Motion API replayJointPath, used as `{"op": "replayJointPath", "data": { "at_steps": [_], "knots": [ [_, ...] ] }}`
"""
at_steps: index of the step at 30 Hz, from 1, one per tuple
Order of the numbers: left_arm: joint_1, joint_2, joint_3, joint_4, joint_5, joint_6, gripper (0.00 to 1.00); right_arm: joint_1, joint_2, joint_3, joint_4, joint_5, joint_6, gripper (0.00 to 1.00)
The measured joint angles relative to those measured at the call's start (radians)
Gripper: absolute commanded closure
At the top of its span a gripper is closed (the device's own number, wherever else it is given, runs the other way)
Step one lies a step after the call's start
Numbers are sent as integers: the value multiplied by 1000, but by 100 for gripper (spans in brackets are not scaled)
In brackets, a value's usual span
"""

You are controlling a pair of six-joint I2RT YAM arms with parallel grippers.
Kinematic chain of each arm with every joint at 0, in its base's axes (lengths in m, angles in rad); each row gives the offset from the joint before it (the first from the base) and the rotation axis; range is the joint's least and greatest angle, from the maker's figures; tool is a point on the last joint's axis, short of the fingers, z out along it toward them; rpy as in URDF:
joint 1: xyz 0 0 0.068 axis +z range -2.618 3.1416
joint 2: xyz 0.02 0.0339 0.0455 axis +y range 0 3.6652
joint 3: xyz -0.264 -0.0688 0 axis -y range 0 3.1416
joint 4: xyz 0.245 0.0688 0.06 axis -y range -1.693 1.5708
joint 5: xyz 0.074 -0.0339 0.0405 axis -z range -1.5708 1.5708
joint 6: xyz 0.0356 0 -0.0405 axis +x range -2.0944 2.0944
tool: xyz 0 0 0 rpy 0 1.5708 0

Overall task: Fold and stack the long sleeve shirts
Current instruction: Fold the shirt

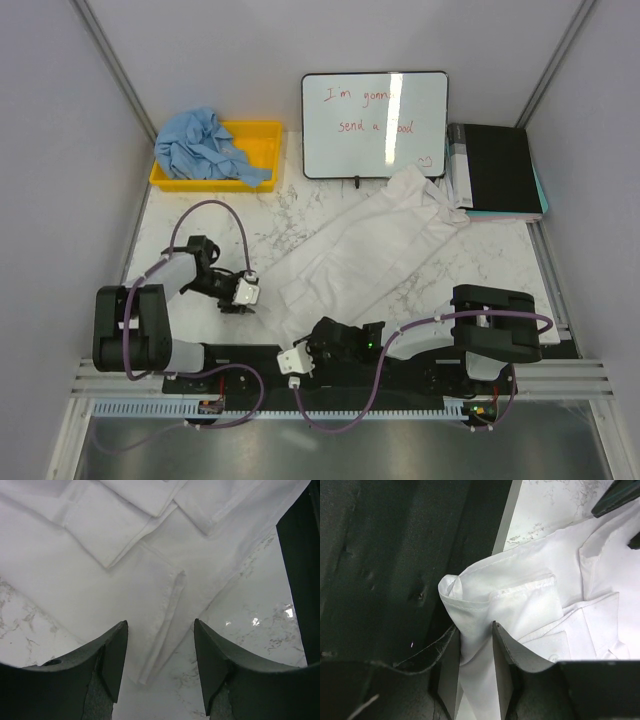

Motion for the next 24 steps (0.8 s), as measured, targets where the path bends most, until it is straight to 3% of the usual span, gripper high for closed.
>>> {"op": "replayJointPath", "data": {
  "at_steps": [5,8,9,12,17,24],
  "knots": [
    [-13,39,-14,3,-39,0,38,-5,0,0,0,0,4,65],
    [-16,50,-15,1,-39,0,55,-6,0,0,1,0,7,74],
    [-16,55,-15,-3,-37,0,65,-6,0,0,1,1,6,82],
    [-39,69,-15,-4,-28,0,85,-6,0,0,8,11,16,91],
    [-56,68,-16,16,-21,5,98,-5,0,0,21,23,30,100],
    [-58,-4,-27,-18,-32,5,98,3,0,14,24,25,44,100]
  ]
}}
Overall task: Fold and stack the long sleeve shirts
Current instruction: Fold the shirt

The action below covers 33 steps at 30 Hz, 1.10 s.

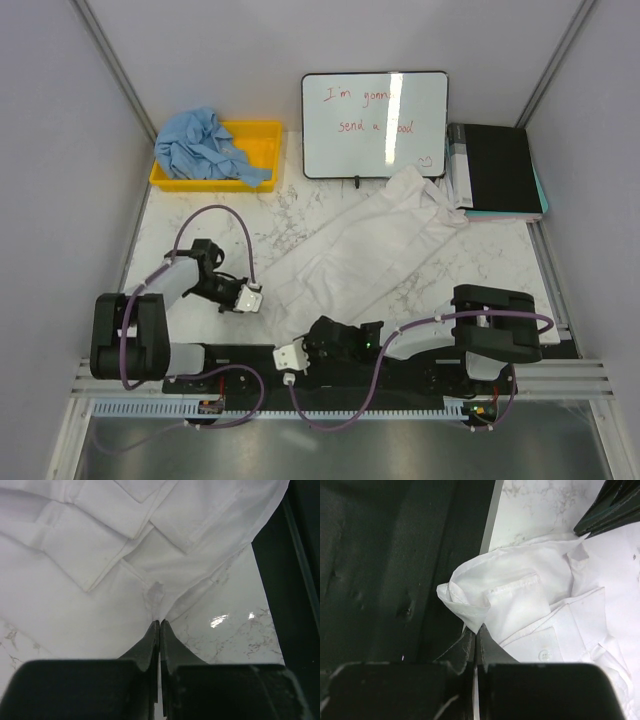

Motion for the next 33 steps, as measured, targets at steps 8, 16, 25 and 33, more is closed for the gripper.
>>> {"op": "replayJointPath", "data": {
  "at_steps": [8,16,25,33],
  "knots": [
    [-2,-108,80,-150,18,0,98,24,-86,27,-2,10,27,100],
    [-98,-29,302,-172,72,0,98,-31,-387,-58,-47,59,56,100],
    [-268,174,506,-45,102,0,98,-169,-619,-174,-190,108,56,100],
    [-365,380,756,68,106,0,98,-294,-740,-184,-276,111,40,100]
  ]
}}
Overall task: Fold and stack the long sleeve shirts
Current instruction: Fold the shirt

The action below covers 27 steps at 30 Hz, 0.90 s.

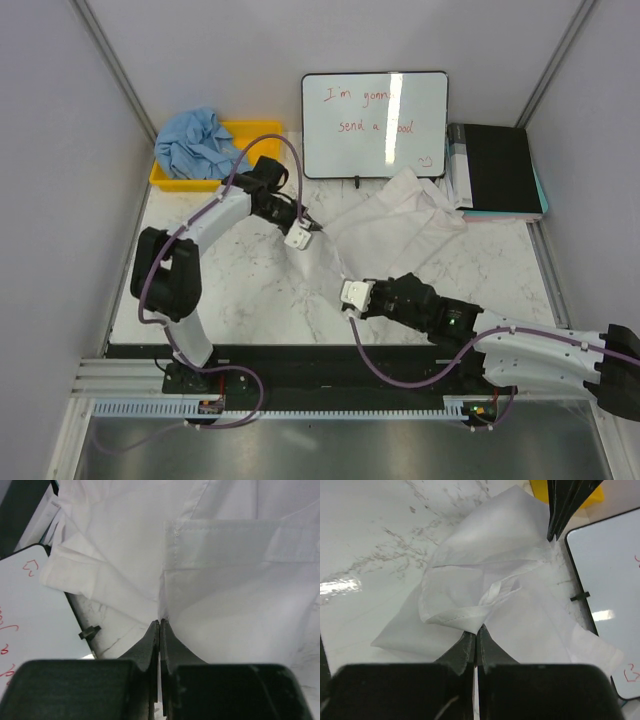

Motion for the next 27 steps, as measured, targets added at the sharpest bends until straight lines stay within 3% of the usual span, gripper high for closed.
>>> {"op": "replayJointPath", "data": {
  "at_steps": [12,27],
  "knots": [
    [-86,266,253,163,1,0,98,-297,-74,-50,-93,-64,-64,100],
    [-174,444,343,354,-9,0,98,-525,31,-113,-122,-168,-138,100]
  ]
}}
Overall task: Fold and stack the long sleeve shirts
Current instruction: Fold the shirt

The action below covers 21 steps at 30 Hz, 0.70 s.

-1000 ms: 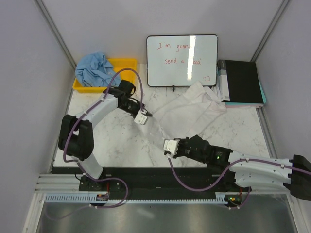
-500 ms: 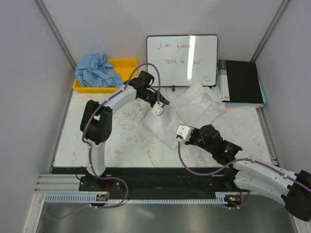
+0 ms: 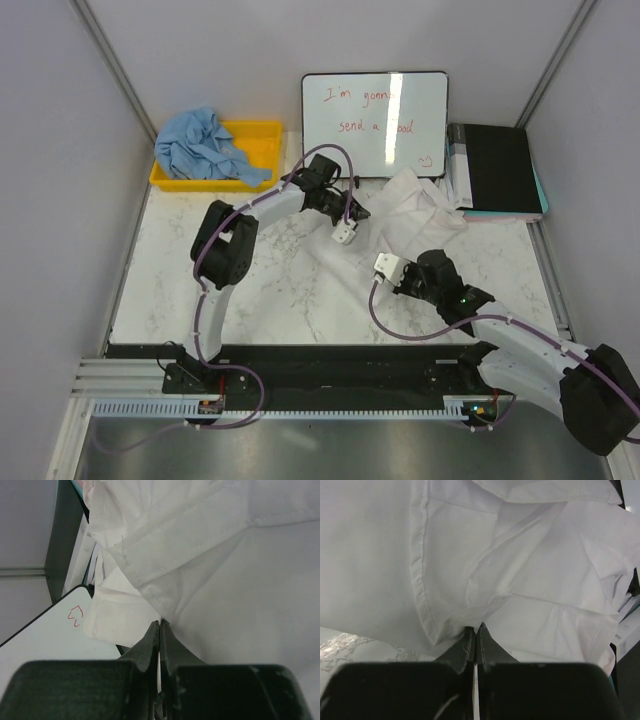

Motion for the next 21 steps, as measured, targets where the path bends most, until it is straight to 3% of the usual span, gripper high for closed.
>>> {"op": "replayJointPath", "data": {
  "at_steps": [10,14,15,17,19,21],
  "knots": [
    [-32,70,78,103,-29,0,98,-142,72,0,48,-61,-77,100],
    [-39,106,78,124,-62,-2,88,-146,153,0,79,-72,-105,98],
    [-39,114,78,132,-69,-2,72,-149,170,1,87,-73,-108,94],
    [-39,125,77,155,-79,-16,65,-159,206,10,96,-74,-114,92],
    [-37,129,77,196,-98,-48,40,-171,232,23,99,-70,-115,83],
    [-31,129,77,246,-110,-98,29,-184,235,36,99,-65,-112,73]
  ]
}}
